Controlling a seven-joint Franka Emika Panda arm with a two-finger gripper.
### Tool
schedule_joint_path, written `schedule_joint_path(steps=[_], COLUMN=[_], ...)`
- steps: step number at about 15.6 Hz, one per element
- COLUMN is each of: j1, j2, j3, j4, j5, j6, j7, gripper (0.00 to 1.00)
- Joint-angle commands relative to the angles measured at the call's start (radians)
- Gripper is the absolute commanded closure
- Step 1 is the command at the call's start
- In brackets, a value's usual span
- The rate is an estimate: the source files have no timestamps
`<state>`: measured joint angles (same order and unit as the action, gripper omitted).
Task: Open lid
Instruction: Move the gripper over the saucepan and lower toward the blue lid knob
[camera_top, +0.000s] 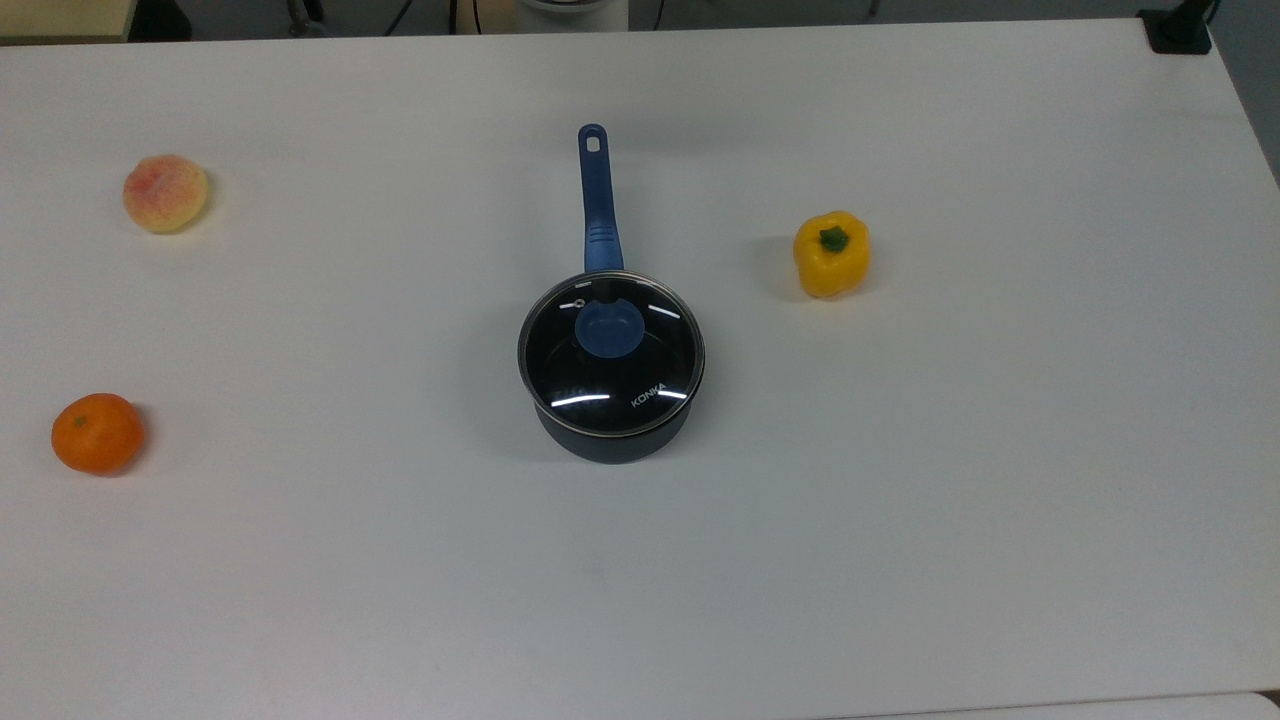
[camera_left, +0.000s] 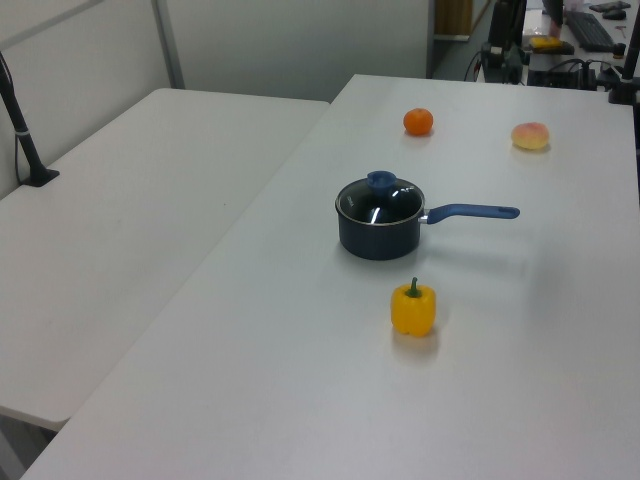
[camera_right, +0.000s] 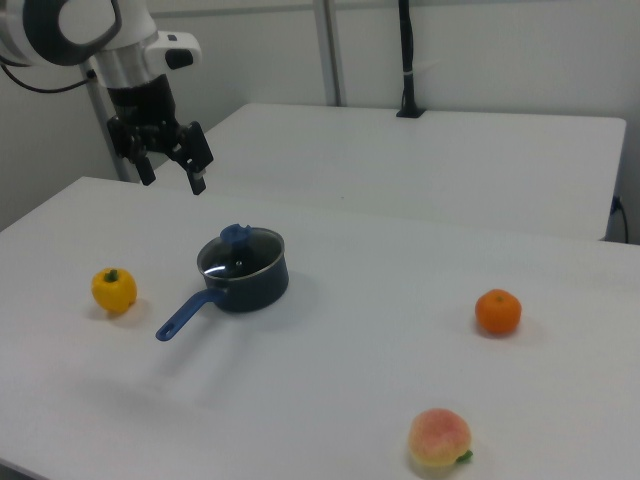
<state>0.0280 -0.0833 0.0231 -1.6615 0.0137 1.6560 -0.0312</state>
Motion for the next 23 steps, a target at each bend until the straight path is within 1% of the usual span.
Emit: schedule_joint_path(steps=[1,3,5,7,15,18,23], j1=[0.035,0.041,0.055,0.061,0.087,0.096,0.118], j2=[0.040,0.051,0.082,0.108,0.229,0.279,0.371], j3=[-0.008,-0.008,-0.009,-0.009,-0.009,-0.009,-0.006], j4=[-0.003,0.000,0.003,0.003,0.002,0.000,0.002], j5=[0.011,0.011,0.008,0.005,-0.006,-0.026,-0.099], j6=[0.008,0.050,0.080,0.143,0.385,0.488,0.612], j7=[-0.016,-0.009,-0.007,0.000,0.160,0.212,0.318], gripper=[0.00,0.00,0.00,0.00,0.00,0.00,0.00])
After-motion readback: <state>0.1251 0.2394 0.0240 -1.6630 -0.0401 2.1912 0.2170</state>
